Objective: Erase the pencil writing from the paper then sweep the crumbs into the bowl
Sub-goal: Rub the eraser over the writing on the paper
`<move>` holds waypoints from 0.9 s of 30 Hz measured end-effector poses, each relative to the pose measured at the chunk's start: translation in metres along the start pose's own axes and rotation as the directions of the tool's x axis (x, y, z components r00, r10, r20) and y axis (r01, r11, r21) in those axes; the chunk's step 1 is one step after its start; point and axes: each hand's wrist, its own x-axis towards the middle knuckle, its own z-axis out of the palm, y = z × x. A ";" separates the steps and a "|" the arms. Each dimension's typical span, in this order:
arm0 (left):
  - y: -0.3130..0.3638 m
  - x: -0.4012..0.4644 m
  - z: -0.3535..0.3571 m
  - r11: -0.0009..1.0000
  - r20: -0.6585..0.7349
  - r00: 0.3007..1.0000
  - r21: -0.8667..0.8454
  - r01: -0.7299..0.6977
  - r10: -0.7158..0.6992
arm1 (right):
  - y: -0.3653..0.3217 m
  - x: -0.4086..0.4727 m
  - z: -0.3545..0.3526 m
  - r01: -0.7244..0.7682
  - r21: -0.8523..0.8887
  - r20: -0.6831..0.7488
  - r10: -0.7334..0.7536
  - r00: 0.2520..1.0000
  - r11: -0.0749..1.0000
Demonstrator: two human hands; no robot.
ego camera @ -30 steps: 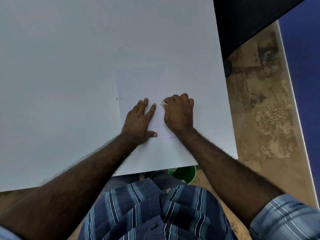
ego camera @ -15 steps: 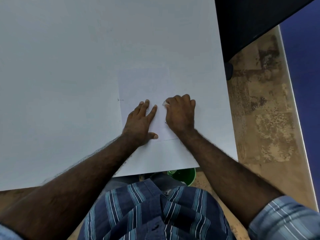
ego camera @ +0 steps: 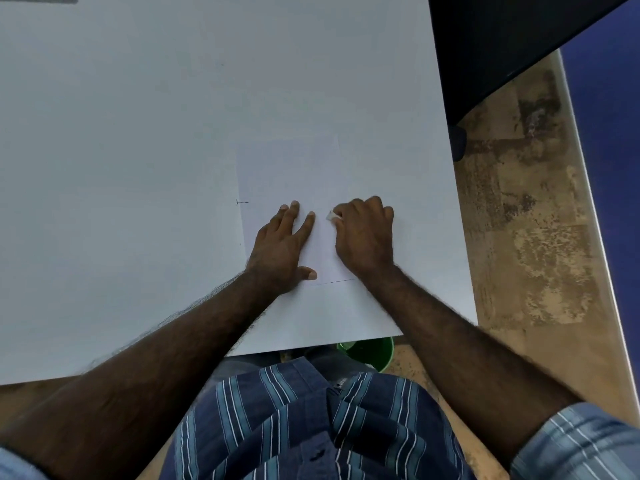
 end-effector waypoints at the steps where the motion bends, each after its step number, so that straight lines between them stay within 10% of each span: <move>1: 0.001 0.000 -0.001 1.000 0.005 1.000 0.006 0.001 -0.002 | 0.002 0.005 -0.001 -0.015 0.013 0.020 0.014 1.000 1.000; 12: 0.016 0.008 -0.002 0.999 -0.008 0.999 -0.022 -0.045 0.045 | 0.012 0.006 -0.007 -0.107 0.282 0.121 0.075 0.990 0.954; 23: 0.009 0.011 0.004 0.997 0.010 0.998 0.029 -0.069 0.069 | 0.007 -0.084 -0.015 0.195 0.118 0.128 -0.209 0.970 0.974; 27: 0.009 0.011 0.004 0.997 0.007 0.997 0.025 -0.071 0.071 | 0.021 -0.047 -0.009 0.100 0.018 0.040 -0.100 0.994 0.995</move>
